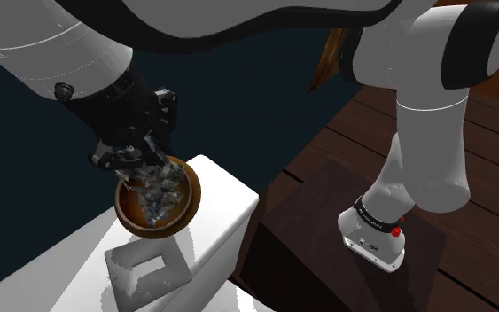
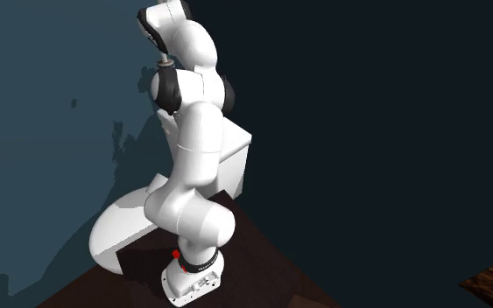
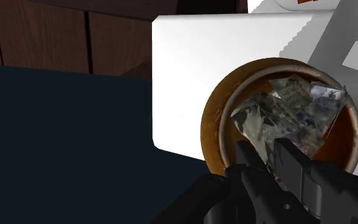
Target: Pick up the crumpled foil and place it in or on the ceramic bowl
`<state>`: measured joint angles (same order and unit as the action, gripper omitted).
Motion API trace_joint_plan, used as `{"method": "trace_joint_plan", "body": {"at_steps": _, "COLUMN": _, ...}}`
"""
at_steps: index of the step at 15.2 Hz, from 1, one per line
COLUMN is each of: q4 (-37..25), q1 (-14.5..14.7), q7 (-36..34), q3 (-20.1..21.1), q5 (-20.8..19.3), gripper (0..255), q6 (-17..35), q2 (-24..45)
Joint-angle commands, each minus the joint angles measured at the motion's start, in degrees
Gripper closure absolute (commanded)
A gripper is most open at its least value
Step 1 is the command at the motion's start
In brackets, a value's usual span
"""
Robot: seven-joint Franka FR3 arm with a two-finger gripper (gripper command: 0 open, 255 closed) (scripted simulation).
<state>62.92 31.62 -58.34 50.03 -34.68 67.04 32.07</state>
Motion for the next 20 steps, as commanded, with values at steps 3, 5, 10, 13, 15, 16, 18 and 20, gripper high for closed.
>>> {"method": "trace_joint_plan", "body": {"at_steps": 3, "q4": 4.37, "q1": -1.84, "q7": -0.9, "q3": 0.34, "q5": 0.64, "gripper": 255, "q6": 3.38, "q2": -0.43}}
{"method": "trace_joint_plan", "body": {"at_steps": 5, "q4": 6.54, "q1": -2.74, "q7": -1.39, "q3": 0.55, "q5": 0.91, "gripper": 255, "q6": 5.05, "q2": -0.69}}
{"method": "trace_joint_plan", "body": {"at_steps": 10, "q4": 8.03, "q1": -3.26, "q7": -1.69, "q3": 0.55, "q5": 1.12, "gripper": 255, "q6": 6.26, "q2": -0.87}}
{"method": "trace_joint_plan", "body": {"at_steps": 13, "q4": 8.03, "q1": -3.21, "q7": -1.67, "q3": 0.47, "q5": 1.16, "gripper": 255, "q6": 6.28, "q2": -0.9}}
{"method": "trace_joint_plan", "body": {"at_steps": 15, "q4": 5.36, "q1": -1.44, "q7": -1.66, "q3": -0.17, "q5": 0.11, "gripper": 0, "q6": 5.16, "q2": 0.81}}
{"method": "trace_joint_plan", "body": {"at_steps": 16, "q4": 4.11, "q1": -0.38, "q7": -2.01, "q3": -0.29, "q5": -0.19, "gripper": 0, "q6": 4.34, "q2": 1.38}}
{"method": "trace_joint_plan", "body": {"at_steps": 18, "q4": 2.88, "q1": 0.69, "q7": -2.34, "q3": -0.48, "q5": -0.56, "gripper": 0, "q6": 3.69, "q2": 2.11}}
{"method": "trace_joint_plan", "body": {"at_steps": 20, "q4": 8.03, "q1": -3.27, "q7": -1.7, "q3": 0.58, "q5": 1.1, "gripper": 0, "q6": 6.25, "q2": -0.86}}
